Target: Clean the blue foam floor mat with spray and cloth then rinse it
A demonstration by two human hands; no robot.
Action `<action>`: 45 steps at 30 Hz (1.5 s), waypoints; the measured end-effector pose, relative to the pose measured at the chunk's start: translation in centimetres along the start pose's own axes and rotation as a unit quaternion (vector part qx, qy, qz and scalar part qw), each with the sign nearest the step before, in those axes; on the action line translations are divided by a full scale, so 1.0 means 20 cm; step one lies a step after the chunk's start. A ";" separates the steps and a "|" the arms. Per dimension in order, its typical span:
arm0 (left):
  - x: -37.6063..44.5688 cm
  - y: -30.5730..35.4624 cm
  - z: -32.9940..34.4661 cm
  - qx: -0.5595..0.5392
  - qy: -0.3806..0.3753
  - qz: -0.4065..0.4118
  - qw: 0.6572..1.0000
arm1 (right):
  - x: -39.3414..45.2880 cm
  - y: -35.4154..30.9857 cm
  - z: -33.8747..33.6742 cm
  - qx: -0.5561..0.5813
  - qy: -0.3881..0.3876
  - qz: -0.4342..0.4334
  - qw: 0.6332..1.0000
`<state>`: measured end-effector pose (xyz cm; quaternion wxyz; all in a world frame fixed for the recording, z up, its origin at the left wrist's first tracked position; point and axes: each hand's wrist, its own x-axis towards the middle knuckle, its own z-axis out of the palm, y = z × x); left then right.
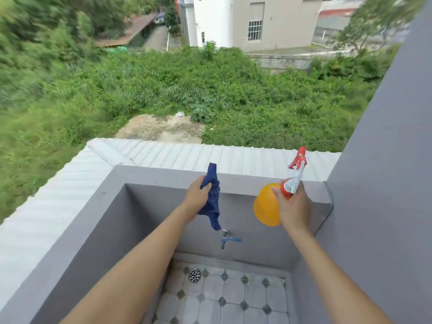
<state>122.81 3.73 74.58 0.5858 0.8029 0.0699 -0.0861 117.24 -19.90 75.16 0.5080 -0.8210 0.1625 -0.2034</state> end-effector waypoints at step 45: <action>0.97 -0.39 -0.06 0.517 -0.102 0.035 0.849 | 0.60 0.15 0.58 -0.113 -0.043 0.081 0.989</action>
